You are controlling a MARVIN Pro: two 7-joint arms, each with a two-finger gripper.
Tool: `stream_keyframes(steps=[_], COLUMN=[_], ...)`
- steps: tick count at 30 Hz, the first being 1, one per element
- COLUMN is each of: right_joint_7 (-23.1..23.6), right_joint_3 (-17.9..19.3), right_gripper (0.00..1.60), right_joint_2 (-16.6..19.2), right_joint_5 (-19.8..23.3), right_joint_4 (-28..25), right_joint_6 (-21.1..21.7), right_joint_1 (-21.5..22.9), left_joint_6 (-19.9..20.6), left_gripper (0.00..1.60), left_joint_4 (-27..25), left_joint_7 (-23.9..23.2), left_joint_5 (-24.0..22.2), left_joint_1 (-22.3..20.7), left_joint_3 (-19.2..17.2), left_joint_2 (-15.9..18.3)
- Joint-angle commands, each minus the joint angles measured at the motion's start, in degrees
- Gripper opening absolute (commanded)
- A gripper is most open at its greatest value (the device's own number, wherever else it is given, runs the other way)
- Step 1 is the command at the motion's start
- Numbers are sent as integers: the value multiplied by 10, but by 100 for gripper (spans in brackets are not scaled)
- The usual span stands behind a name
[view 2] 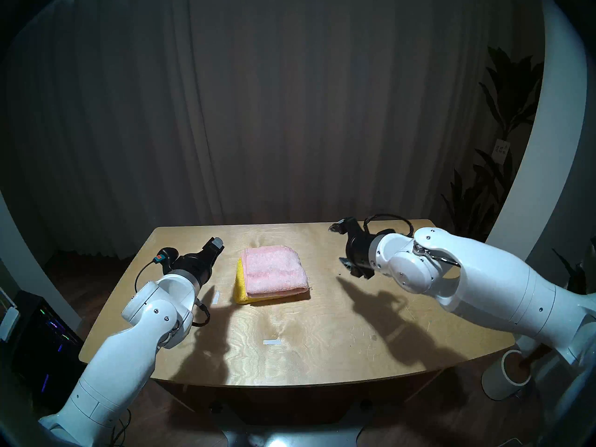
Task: Fold each towel twice and stack them on table
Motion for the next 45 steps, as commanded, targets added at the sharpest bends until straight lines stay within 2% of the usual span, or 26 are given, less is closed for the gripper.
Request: stream_keyframes(steps=[1,9,12,13,14,17,21,23,24,27,29,30,32,34,36,37,39,42,43,45], right_joint_7=[24,56,69,69,78,91,105,108,117,132,134,145,156,159,179,179,198,217,233,245], right_joint_3=[8,-2,-8,-8,-12,-19,-31,-34,-42,-54,-56,-65,-73,-75,-87,-87,-97,-106,-113,-117], right_gripper=[160,160,160,160,160,160,160,160,160,160,160,160,160,160,160,160,160,160,160,160], right_joint_2=[17,-1,-7,-7,-12,-17,-23,-24,-28,-34,-36,-42,-48,-50,-61,-61,-72,-83,-94,-104], right_joint_5=[-68,-168,-205,-205,-232,-273,-330,-341,-369,-414,-423,-455,-484,-493,-540,-540,-581,-616,-642,-655], right_joint_4=[27,81,99,99,111,127,150,155,169,190,194,208,222,227,251,251,275,301,327,348], right_joint_6=[2,11,16,16,21,33,48,50,57,66,68,73,78,79,84,84,87,86,83,77], right_joint_1=[28,46,52,52,57,66,77,79,83,93,95,102,110,112,125,125,138,146,151,153], left_joint_6=[-1,-8,-11,-11,-13,-16,-19,-20,-22,-25,-25,-27,-31,-31,-40,-40,-48,-57,-66,-75], left_gripper=[160,160,160,160,160,160,160,160,160,160,160,160,160,160,160,160,160,160,160,160], left_joint_4=[7,35,47,47,55,66,81,84,93,109,113,127,139,144,163,163,178,194,208,220], left_joint_7=[-17,-33,-39,-39,-42,-48,-54,-55,-59,-65,-66,-68,-72,-72,-79,-79,-91,-100,-108,-114], left_joint_5=[87,175,200,200,218,240,265,269,282,303,308,326,339,345,362,362,368,377,381,386], left_joint_1=[-20,-39,-49,-49,-56,-66,-78,-81,-88,-99,-101,-110,-117,-120,-132,-132,-140,-146,-152,-158], left_joint_3=[0,15,22,22,28,36,46,48,54,64,67,75,81,84,92,92,95,98,99,99], left_joint_2=[60,91,95,95,98,100,103,104,105,107,107,109,108,108,105,105,106,111,111,111])
